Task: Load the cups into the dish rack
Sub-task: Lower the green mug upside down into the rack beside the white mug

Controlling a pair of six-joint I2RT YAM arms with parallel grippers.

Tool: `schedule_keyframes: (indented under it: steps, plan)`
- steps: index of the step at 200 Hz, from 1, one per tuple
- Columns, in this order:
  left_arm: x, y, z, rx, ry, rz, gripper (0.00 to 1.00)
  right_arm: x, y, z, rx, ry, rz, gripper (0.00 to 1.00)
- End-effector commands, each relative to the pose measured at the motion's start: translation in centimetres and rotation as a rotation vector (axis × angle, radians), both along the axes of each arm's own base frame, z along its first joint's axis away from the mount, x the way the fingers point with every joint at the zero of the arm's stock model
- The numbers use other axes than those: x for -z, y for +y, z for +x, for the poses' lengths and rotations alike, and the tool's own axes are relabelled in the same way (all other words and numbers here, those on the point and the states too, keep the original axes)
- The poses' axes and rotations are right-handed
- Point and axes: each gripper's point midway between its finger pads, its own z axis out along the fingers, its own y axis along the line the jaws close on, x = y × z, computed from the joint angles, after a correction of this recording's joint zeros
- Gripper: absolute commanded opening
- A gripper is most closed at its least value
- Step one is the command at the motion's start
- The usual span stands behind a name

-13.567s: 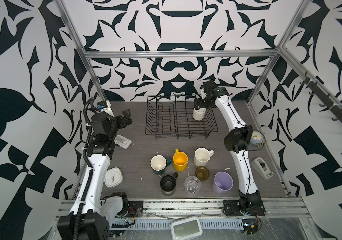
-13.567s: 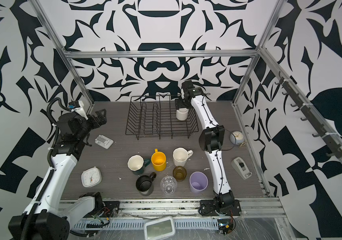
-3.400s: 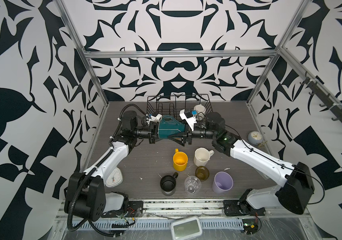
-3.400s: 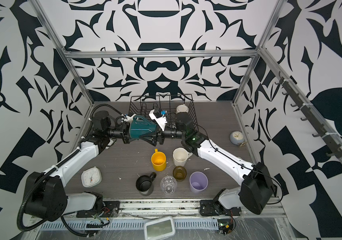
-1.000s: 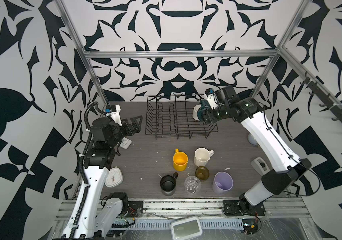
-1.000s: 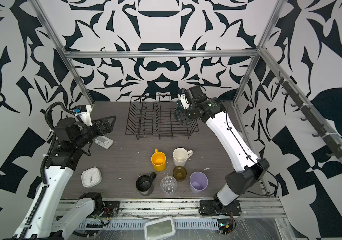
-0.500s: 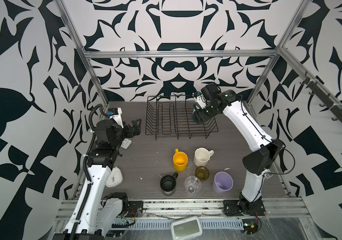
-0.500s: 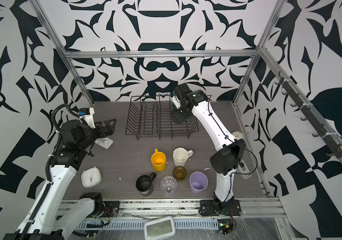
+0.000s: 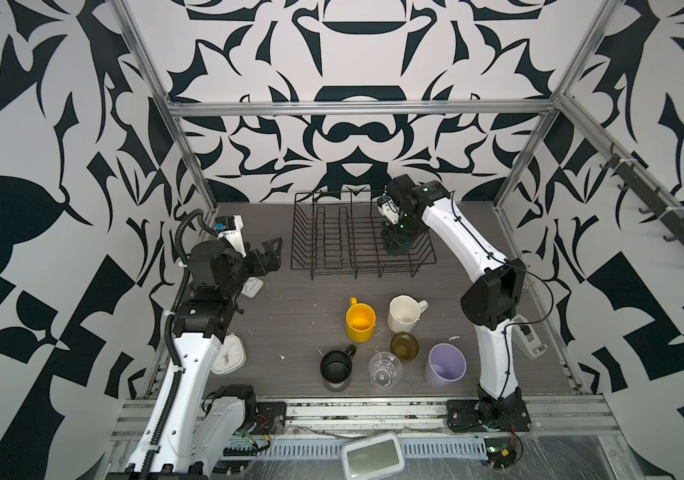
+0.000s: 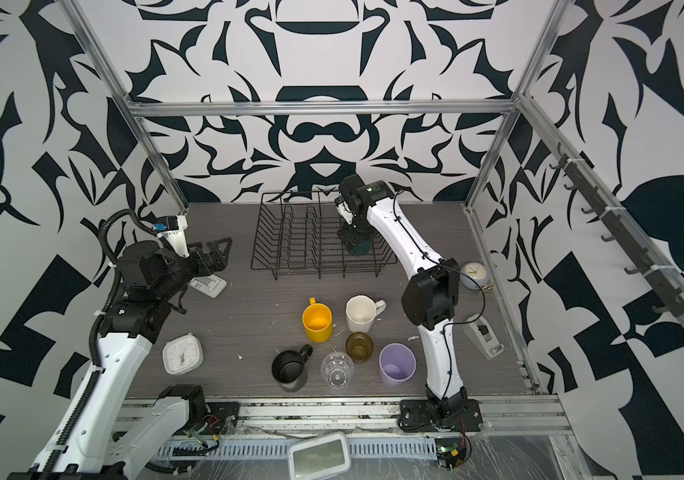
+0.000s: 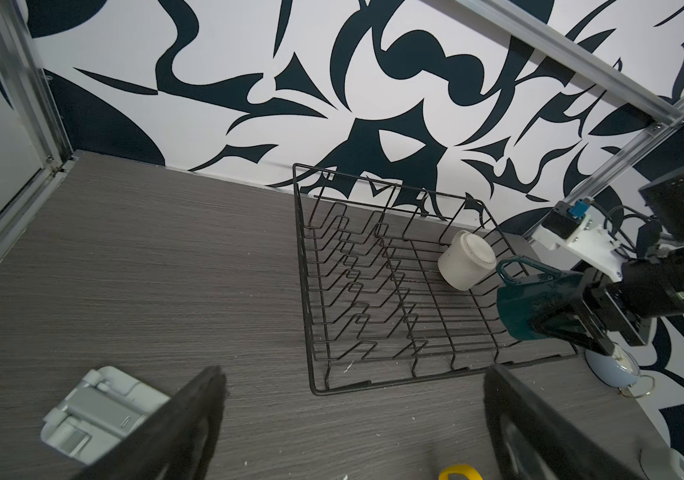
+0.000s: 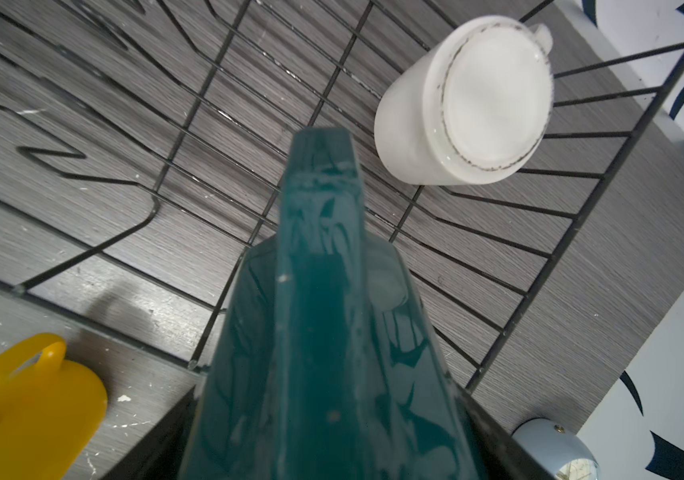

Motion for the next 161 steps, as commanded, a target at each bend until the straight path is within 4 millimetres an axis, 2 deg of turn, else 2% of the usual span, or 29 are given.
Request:
schedule_keyframes:
  steps: [1,87,161]
  plan:
    - [0.4,0.0,-0.2,0.005,0.002,0.006,1.00,-4.0,-0.5,1.3,0.001,-0.126,0.018,0.00]
    - [0.6,-0.1,-0.3,0.010,0.011,0.000,0.99,-0.6,-0.9,2.4,-0.020,-0.086,-0.044,0.00]
    - [0.8,-0.1,-0.2,0.013,0.018,-0.002,0.99,2.0,-0.9,2.6,-0.033,-0.046,-0.055,0.00]
